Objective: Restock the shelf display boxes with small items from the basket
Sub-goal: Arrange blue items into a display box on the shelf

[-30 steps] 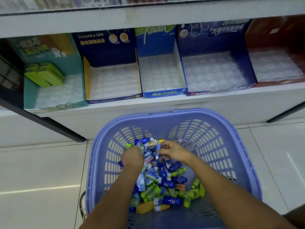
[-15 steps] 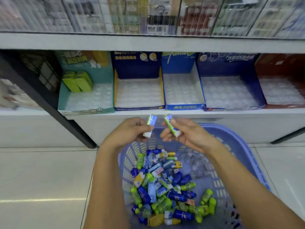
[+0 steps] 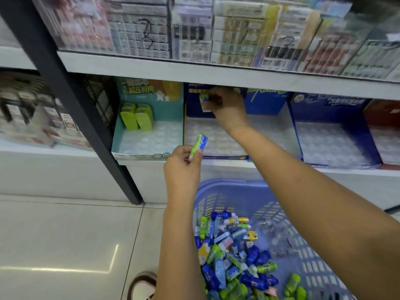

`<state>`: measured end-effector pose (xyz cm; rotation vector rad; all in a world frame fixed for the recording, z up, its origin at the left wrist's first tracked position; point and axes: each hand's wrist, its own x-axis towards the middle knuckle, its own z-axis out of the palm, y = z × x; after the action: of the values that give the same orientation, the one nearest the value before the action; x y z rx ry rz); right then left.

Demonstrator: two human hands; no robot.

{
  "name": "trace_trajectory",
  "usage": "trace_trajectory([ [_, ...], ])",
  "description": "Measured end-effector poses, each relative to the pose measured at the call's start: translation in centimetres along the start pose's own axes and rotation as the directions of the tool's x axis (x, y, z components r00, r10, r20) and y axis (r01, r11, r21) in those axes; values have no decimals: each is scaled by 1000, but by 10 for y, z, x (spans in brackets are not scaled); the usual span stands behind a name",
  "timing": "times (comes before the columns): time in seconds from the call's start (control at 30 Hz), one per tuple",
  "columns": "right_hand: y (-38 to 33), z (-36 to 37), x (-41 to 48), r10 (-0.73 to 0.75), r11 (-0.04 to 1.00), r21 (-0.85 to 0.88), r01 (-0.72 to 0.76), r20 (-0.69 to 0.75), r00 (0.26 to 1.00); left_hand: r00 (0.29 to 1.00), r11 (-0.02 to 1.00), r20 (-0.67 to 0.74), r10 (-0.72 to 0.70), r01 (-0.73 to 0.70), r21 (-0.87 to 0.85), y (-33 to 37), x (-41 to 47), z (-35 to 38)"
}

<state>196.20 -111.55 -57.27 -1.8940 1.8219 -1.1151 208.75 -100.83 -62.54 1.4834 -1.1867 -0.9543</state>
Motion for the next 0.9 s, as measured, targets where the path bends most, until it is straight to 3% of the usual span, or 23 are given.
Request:
trace_trajectory([
  [0.13, 8, 20, 5, -44, 999, -12, 45, 72, 996, 1000, 999, 18, -16, 17, -45, -1, 2, -2],
  [0.27, 11, 29, 10, -96, 982, -144, 121, 171, 981, 999, 996, 26, -24, 26, -81, -3, 3, -2],
  [0.57, 16, 32, 12, -136, 967, -190, 170, 180, 974, 998, 995, 38, -41, 44, -93, -2, 4, -4],
  [0.77, 13, 20, 8, -92, 994, -57, 97, 91, 992, 999, 997, 31, -34, 36, -71, 1, 5, -2],
  [0.9, 25, -18, -1, 34, 993, 114, -15, -161, 986, 1000, 999, 9, -20, 20, -30, 6, 6, 0],
])
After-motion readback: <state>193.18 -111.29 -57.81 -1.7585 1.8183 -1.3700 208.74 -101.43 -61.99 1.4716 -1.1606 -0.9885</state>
